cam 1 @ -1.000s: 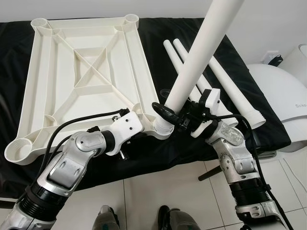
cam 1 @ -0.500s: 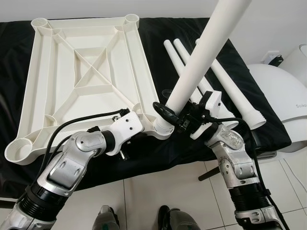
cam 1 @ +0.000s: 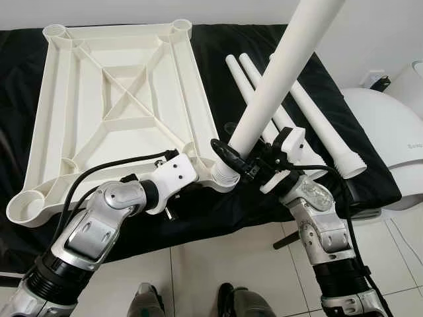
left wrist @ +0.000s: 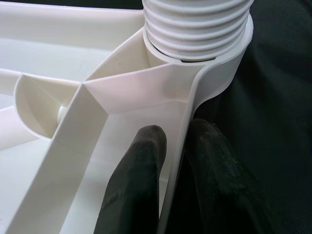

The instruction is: Building children table

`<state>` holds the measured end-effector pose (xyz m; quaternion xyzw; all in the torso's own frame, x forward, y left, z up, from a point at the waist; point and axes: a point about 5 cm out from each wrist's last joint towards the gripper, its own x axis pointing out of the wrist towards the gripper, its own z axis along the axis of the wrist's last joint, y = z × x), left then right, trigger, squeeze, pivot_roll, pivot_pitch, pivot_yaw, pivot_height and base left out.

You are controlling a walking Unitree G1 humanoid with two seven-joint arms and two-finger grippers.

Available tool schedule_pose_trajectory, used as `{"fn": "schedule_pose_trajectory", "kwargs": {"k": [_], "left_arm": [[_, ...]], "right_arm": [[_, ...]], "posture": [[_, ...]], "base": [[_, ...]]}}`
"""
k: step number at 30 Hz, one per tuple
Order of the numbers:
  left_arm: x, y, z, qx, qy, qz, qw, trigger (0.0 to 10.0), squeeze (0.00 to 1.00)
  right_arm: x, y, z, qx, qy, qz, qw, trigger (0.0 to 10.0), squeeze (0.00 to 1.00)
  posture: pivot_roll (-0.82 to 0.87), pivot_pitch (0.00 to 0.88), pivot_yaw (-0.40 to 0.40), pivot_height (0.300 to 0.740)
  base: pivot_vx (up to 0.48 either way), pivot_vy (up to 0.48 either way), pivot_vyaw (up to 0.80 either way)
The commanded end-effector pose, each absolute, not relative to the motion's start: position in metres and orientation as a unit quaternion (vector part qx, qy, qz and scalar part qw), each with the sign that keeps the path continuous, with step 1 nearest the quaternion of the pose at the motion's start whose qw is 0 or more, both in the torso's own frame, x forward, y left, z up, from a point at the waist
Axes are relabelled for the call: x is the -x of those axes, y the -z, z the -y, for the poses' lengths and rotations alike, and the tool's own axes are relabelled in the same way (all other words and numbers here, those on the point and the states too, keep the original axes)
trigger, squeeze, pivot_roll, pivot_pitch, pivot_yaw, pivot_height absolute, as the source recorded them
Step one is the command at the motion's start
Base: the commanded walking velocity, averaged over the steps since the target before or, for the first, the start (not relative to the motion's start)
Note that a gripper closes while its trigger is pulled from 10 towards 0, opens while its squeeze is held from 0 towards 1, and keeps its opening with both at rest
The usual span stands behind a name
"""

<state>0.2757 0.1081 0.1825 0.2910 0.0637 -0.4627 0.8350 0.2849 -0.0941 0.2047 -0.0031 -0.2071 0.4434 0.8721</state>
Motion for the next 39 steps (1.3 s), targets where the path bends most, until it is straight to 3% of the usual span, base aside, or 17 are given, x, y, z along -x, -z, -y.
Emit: {"fn": "schedule_pose_trajectory", "kwargs": {"k": [1,39], "left_arm": [[-0.2709,-0.2089,-0.0954,-0.299,0.472,0.01,0.83,10.0,0.0],[-0.2705,-0.2107,-0.0935,-0.298,0.473,0.014,0.829,10.0,0.0]], "right_arm": [[-0.2809,-0.1713,0.0826,-0.009,-0.462,0.121,0.879,10.0,0.0],[-0.2763,-0.1802,0.0767,0.002,-0.373,0.153,0.915,10.0,0.0]], "posture": [[0.09,0.238,-0.065,0.74],[0.09,0.244,-0.064,0.74]], "base": [[0.0,0.0,0.0],[0.0,0.0,0.0]]}}
